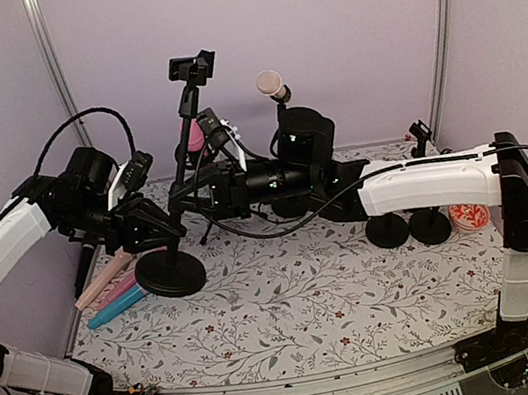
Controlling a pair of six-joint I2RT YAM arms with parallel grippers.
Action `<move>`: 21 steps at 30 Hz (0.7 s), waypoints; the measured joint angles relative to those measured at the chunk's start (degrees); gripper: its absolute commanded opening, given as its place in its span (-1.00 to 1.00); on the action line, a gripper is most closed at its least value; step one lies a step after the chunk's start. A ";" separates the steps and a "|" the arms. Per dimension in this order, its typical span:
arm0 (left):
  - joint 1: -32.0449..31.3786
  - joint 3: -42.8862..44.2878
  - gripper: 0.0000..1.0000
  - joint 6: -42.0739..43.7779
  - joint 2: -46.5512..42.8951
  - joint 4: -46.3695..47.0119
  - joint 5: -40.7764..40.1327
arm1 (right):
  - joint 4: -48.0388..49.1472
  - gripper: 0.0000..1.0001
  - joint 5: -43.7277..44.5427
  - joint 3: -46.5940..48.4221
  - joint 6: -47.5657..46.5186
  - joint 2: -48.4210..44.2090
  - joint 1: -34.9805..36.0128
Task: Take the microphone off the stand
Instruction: Unscrew the knob on the stand of the microphone stand.
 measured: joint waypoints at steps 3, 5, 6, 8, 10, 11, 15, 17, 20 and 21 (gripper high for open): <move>-0.04 0.02 -1.00 0.22 -0.28 -0.72 0.90 | 2.69 -1.00 -2.36 0.46 0.68 0.96 -0.17; -0.04 0.02 -1.00 0.33 -0.28 -1.07 1.22 | 3.63 -0.40 -3.06 0.74 1.05 1.46 -0.26; -0.04 0.04 -1.00 0.31 -0.28 -1.07 1.18 | 3.78 -0.02 -2.99 0.74 1.20 1.51 -0.28; -0.04 0.04 -1.00 0.39 -0.33 -0.04 0.33 | 3.74 0.54 -1.09 0.55 2.32 1.49 -0.24; -0.20 -0.02 -1.00 -0.09 -0.42 2.62 -2.01 | 3.37 0.71 3.67 -0.09 2.75 0.81 0.15; -0.22 -0.11 -1.00 -0.72 -0.55 4.24 -3.52 | 2.58 0.73 7.08 -0.92 2.75 -0.02 0.39; -0.17 -0.79 -1.00 -4.22 -1.57 10.82 -11.32 | -3.04 0.71 22.27 -4.28 2.91 -4.09 1.16; -0.11 -1.27 -1.00 -5.70 -1.88 13.35 -14.49 | -6.91 0.66 29.38 -4.15 2.67 -5.05 1.81; 0.02 -1.86 -1.00 -8.02 -1.92 16.13 -18.97 | -12.94 0.57 38.75 -2.99 2.21 -5.29 2.82; 0.04 -2.08 -1.00 -8.46 -1.90 16.59 -19.82 | -14.34 0.55 40.76 -2.62 1.97 -5.29 3.19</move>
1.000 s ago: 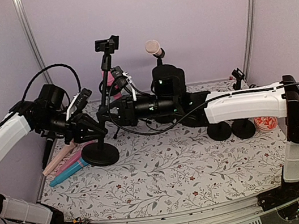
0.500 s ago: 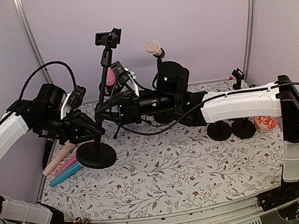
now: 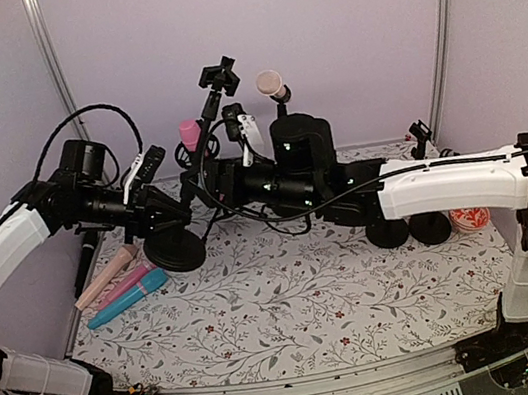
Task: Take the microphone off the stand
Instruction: Unscrew the knob on the stand of the microphone stand.
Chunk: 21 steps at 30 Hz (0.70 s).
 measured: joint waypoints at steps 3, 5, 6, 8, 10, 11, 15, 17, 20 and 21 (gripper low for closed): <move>0.04 -0.26 -1.00 -1.16 0.00 1.20 -1.81 | -4.39 0.46 4.83 2.14 -0.72 0.33 1.44; 0.09 -0.26 -1.00 -1.86 0.00 2.43 -2.56 | -6.58 0.42 6.88 4.28 -0.96 1.07 2.14; 0.09 -0.26 -1.00 -2.10 0.00 2.91 -2.95 | -7.30 0.40 7.72 5.22 -1.01 1.46 2.38; 0.09 -0.28 -1.00 -2.45 0.00 3.61 -3.45 | -8.68 0.34 8.96 7.02 -0.98 2.36 2.62; 0.15 -0.28 -1.00 -3.02 0.00 4.42 -4.20 | -9.70 0.24 9.62 8.41 -0.76 3.32 2.73; 0.20 -0.31 -1.00 -3.17 0.00 4.61 -4.46 | -10.12 0.20 9.84 9.03 -0.52 3.82 2.73; 0.24 -0.72 -1.00 -3.32 0.00 5.31 -5.77 | -11.32 0.10 10.19 9.73 0.46 4.96 2.73; 0.24 -0.98 -1.00 -3.39 0.00 5.46 -6.34 | -11.72 -0.11 10.05 10.16 0.81 5.31 2.73; 0.24 -1.03 -1.00 -3.43 0.00 6.27 -6.84 | -11.47 -0.52 8.98 10.51 1.70 5.44 2.73; 0.24 -1.05 -1.00 -3.39 0.00 6.58 -6.86 | -11.30 -0.59 8.85 10.73 1.90 5.44 2.82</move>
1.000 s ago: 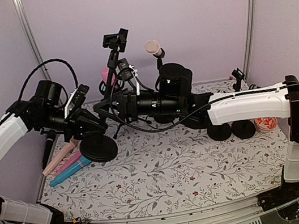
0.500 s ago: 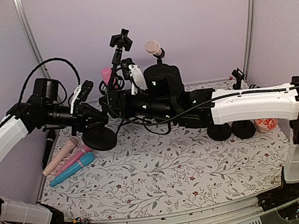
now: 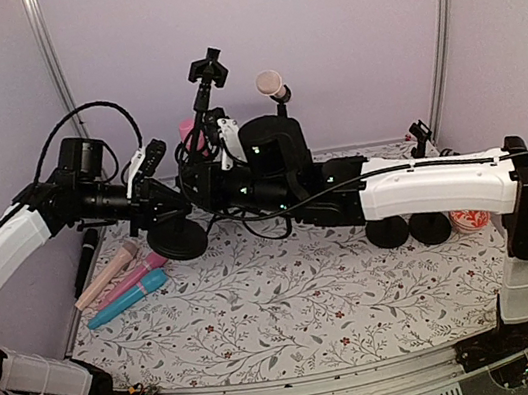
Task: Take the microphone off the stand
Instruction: Unscrew the knob on the stand of the microphone stand.
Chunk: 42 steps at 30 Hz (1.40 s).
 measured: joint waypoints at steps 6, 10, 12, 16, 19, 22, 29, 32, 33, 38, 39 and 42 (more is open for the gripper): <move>0.00 0.00 -1.00 -2.21 0.02 0.04 0.52 | 0.07 -1.00 -0.76 0.24 -1.70 0.13 0.00; 0.42 0.00 -1.00 -2.05 0.02 -0.35 1.95 | 1.75 -1.00 -3.30 -0.55 -2.80 0.07 -0.33; 0.74 0.00 -1.00 -1.33 0.02 -1.36 3.08 | 4.04 -1.00 -5.77 -2.23 -3.19 -0.28 -0.70; 1.11 0.00 -1.00 0.44 0.02 -4.46 6.27 | 8.04 -1.00 -11.32 -5.53 -3.82 -1.33 -1.53; 1.33 0.00 -1.00 1.88 0.02 -6.97 9.49 | 10.43 -1.00 -16.31 -7.50 -4.17 -2.12 -2.14; 1.68 0.00 -1.00 2.75 0.02 -8.96 12.44 | 11.98 -1.00 -21.57 -7.93 -4.76 -2.16 -2.71; 1.79 0.00 -1.00 3.21 -0.42 -12.11 21.29 | 16.59 -1.00 -34.80 -8.04 -5.29 -2.14 -4.13; 1.53 -0.07 -1.00 3.43 -0.87 -13.29 26.03 | 20.35 -1.00 -40.59 -8.11 -4.81 -1.81 -4.42; 1.31 -0.07 -1.00 3.43 -1.05 -13.79 27.54 | 22.10 -1.00 -42.60 -8.09 -4.61 -1.51 -4.55; -0.13 -0.98 -1.00 3.50 -1.18 -14.75 33.40 | 29.66 -1.00 -52.61 -5.22 -1.11 2.12 -5.07; -0.50 -1.14 -1.00 3.63 -1.18 -14.78 34.25 | 30.88 -1.00 -54.45 -4.15 0.00 3.15 -5.16; -2.01 -1.38 -1.00 4.72 -0.85 -14.27 37.18 | 33.03 -1.00 -58.86 -1.14 2.73 5.44 -5.22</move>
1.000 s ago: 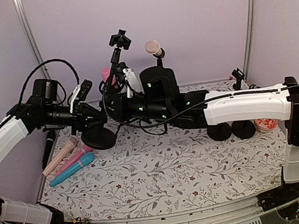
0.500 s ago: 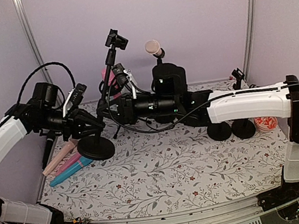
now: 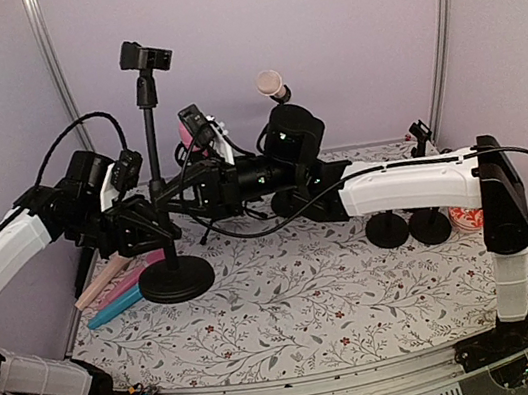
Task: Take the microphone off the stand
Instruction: Unscrew the knob on the stand of the microphone stand.
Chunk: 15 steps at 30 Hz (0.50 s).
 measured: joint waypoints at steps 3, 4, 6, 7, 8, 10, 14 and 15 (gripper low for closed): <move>-1.03 -0.02 -1.00 1.16 0.13 0.66 1.84 | 1.49 -1.00 -3.15 2.64 2.36 1.68 0.00; -1.25 -0.02 -1.00 1.36 0.13 0.87 1.97 | 1.81 -1.00 -3.91 2.93 2.84 1.86 0.00; -1.60 0.00 -1.00 1.70 0.13 1.20 1.97 | 1.92 -1.00 -4.72 3.13 3.37 1.90 -0.04; -1.75 -0.02 -1.00 1.77 0.13 1.38 1.97 | 2.05 -0.98 -5.01 3.13 3.54 1.95 -0.04; -1.90 -0.02 -1.00 1.79 0.13 1.42 1.97 | 2.21 -0.82 -5.27 3.13 3.72 1.97 -0.07; -1.97 0.00 -1.00 1.84 0.13 1.46 1.95 | 2.34 -0.26 -5.38 2.99 4.07 1.97 -0.13; -1.64 0.04 -1.00 3.45 0.37 1.49 -2.21 | 4.35 0.50 -2.34 -1.40 5.44 0.31 -0.20; -1.38 0.04 -1.00 3.72 0.59 1.36 -3.63 | 4.09 0.57 -0.57 -3.43 5.16 -1.20 -0.13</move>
